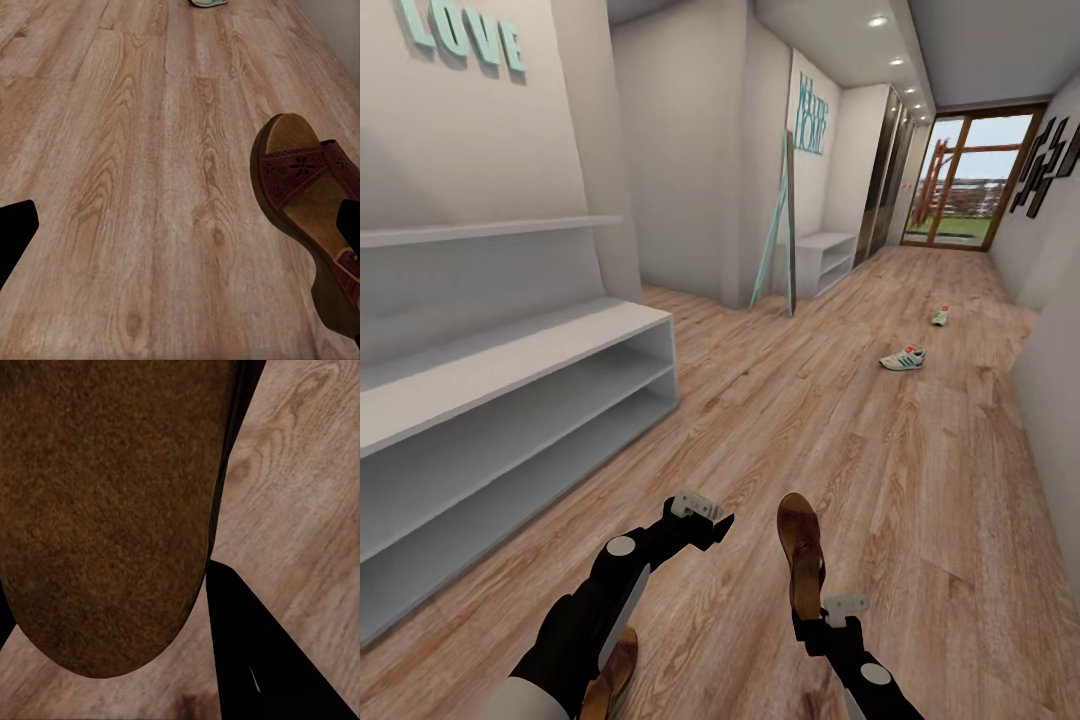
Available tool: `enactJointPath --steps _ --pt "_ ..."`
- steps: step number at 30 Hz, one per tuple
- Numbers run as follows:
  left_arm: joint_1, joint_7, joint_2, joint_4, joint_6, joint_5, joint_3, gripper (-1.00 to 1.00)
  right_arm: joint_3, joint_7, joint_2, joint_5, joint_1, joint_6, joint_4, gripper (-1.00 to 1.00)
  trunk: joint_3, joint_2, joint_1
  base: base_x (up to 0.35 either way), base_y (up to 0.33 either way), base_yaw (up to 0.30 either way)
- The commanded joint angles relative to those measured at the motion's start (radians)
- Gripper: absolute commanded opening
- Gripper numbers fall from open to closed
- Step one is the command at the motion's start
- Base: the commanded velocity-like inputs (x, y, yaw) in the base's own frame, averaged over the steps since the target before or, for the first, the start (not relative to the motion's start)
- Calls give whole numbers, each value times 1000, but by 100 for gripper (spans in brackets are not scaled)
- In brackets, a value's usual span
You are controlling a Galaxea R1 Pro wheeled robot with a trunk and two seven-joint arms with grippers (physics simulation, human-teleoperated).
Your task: Pick up the two gym shoes and the two sandals from the corridor floor and place them onto the hallstand (shoe rack) in the corridor, making sure they are on the rack and not on the floor. Arrange them so the two gym shoes are next to each other and the two sandals are next to each other.
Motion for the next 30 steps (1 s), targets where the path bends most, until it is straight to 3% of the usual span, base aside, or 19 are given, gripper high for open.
enactJointPath --steps 1,30 --pt "0 -4 0 -1 6 -3 1 100 1 -1 0 -4 0 -3 1 -100 -1 0 0 0 5 0" --pt "0 -3 -1 -1 6 -4 0 100 1 0 0 -3 0 -3 2 -100 -1 0 0 -17 0 0"
